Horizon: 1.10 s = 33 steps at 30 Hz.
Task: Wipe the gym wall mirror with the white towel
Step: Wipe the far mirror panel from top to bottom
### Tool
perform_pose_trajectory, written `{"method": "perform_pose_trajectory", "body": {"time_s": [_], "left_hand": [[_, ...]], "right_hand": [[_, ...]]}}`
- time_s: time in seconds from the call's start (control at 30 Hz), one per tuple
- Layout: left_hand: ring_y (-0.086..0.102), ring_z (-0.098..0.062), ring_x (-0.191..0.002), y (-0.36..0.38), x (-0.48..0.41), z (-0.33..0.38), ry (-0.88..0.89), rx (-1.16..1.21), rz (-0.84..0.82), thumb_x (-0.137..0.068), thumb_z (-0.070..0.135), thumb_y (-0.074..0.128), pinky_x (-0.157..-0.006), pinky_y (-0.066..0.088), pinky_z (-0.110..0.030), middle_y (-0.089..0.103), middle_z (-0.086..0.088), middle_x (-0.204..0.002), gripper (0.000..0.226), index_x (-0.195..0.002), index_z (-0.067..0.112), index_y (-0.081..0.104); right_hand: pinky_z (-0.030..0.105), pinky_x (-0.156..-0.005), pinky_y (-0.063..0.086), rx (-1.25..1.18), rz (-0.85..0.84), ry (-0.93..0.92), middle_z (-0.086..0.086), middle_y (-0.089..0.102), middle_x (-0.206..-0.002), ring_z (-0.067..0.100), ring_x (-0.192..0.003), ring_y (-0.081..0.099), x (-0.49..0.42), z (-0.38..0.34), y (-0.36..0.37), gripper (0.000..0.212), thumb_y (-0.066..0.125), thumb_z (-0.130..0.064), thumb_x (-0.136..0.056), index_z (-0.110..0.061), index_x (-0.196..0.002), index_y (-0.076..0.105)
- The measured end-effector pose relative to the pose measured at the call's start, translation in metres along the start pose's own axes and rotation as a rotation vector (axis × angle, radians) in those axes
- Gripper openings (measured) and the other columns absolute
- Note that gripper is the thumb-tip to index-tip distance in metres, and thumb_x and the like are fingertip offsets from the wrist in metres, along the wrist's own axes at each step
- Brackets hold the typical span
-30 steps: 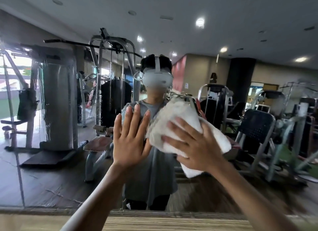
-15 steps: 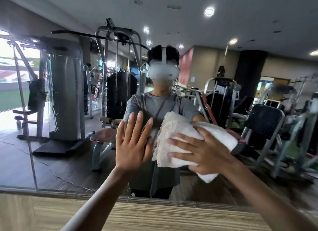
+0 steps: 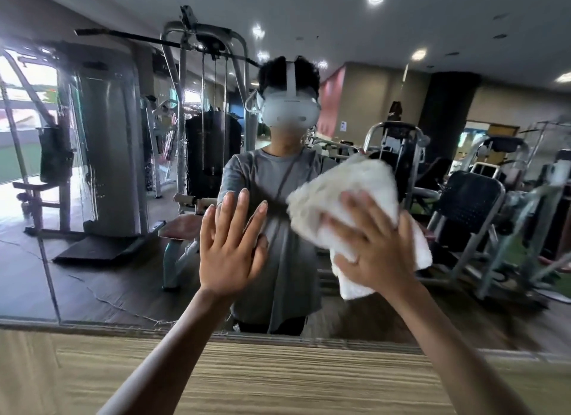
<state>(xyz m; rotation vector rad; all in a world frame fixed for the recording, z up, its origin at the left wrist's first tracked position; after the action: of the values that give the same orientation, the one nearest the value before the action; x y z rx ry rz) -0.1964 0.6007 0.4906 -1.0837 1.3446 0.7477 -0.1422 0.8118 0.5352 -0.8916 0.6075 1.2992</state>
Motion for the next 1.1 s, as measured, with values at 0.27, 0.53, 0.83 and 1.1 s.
{"method": "perform_pose_trajectory", "body": {"time_s": [0.27, 0.53, 0.83, 1.1], "left_hand": [[0.023, -0.031, -0.152, -0.002, -0.001, 0.000, 0.000, 0.019, 0.019, -0.101, 0.033, 0.037, -0.123, 0.014, -0.049, 0.032, -0.014, -0.160, 0.053, -0.152, 0.019, 0.042], [0.027, -0.031, -0.151, -0.002, -0.001, 0.003, -0.012, -0.007, 0.063, -0.099, 0.031, 0.043, -0.123, 0.013, -0.048, 0.036, -0.016, -0.158, 0.052, -0.149, 0.017, 0.047], [0.026, -0.032, -0.151, -0.002, 0.000, 0.003, -0.007, 0.004, 0.044, -0.099, 0.030, 0.043, -0.123, 0.014, -0.049, 0.036, -0.017, -0.158, 0.053, -0.151, 0.017, 0.045], [0.027, -0.032, -0.150, -0.001, 0.000, 0.002, 0.000, -0.026, 0.059, -0.100, 0.029, 0.042, -0.123, 0.013, -0.048, 0.037, -0.017, -0.157, 0.052, -0.150, 0.017, 0.045]], "right_hand": [[0.060, -0.104, 0.029, -0.054, -0.095, 0.178, 0.004, 0.023, -0.165, 0.023, -0.154, 0.015, 0.058, -0.088, 0.027, 0.053, 0.041, -0.048, -0.097, -0.035, -0.148, 0.042], [0.055, -0.101, 0.029, 0.001, 0.079, 0.566, 0.008, 0.035, -0.158, 0.028, -0.147, 0.030, 0.029, -0.036, 0.013, 0.067, 0.058, -0.047, -0.078, -0.032, -0.142, 0.048], [0.051, -0.096, 0.033, -0.029, -0.052, 0.180, -0.002, 0.024, -0.164, 0.020, -0.146, 0.029, 0.097, -0.079, 0.031, 0.046, 0.047, -0.049, -0.091, -0.038, -0.135, 0.052], [0.051, -0.102, 0.027, -0.094, 0.076, 0.623, 0.009, 0.027, -0.161, 0.022, -0.153, 0.017, 0.067, -0.104, 0.038, 0.048, 0.039, -0.049, -0.094, -0.030, -0.136, 0.050]]}}
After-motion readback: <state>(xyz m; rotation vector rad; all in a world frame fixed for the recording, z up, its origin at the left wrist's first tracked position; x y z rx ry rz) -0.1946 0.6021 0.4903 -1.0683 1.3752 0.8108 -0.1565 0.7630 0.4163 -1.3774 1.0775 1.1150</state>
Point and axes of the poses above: each hand's wrist, its own x-axis away from the middle knuckle, its own y-axis out of the palm, z = x × y, the point moved 7 cm from there along -x, towards the middle knuckle
